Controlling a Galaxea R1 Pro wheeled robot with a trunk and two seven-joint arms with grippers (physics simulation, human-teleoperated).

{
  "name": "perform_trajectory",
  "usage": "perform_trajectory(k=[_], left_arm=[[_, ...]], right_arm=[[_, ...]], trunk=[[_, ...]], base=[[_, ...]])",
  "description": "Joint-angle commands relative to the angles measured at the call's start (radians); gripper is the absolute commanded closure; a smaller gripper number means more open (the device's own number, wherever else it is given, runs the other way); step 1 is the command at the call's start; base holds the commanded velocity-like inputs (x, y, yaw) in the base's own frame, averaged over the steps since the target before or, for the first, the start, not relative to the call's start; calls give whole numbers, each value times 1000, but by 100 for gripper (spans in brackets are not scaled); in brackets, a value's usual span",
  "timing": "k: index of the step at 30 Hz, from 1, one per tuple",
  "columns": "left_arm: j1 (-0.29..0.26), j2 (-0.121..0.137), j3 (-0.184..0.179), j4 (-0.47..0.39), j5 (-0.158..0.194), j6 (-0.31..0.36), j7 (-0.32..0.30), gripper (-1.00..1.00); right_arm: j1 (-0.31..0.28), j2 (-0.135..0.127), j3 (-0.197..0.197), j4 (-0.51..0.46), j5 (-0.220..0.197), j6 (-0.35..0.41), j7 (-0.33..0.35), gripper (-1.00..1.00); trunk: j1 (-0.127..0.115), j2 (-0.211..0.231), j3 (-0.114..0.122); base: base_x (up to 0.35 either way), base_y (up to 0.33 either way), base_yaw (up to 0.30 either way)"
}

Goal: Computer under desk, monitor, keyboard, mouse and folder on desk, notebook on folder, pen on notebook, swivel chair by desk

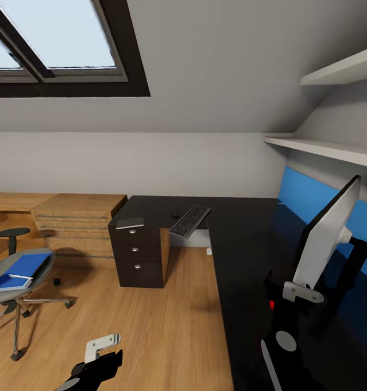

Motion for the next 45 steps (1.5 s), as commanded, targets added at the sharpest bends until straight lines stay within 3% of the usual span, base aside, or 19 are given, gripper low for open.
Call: perform_trajectory(k=[1,8,14,34,45], left_arm=[[0,0,-1,-1,11,2,9,-100],[0,0,-2,0,10,2,9,-100],[0,0,-2,0,11,2,9,-100],[0,0,-1,0,12,2,10,-100],[0,1,-1,0,13,2,10,-100]], right_arm=[[-1,1,-1,0,6,1,-2,-100],[-1,-1,0,6,5,1,-45,-100],[-1,0,0,7,6,1,-46,-100],[-1,-2,4,28,5,-3,-44,-100],[-1,-4,5,28,2,-21,-40,-100]], trunk=[[0,-1,-1],[0,-1,-1],[0,-1,-1],[0,-1,-1],[0,-1,-1]], base=[[-5,-117,0],[-53,-228,0],[-50,-26,0],[-259,0,0],[-32,-46,0]])
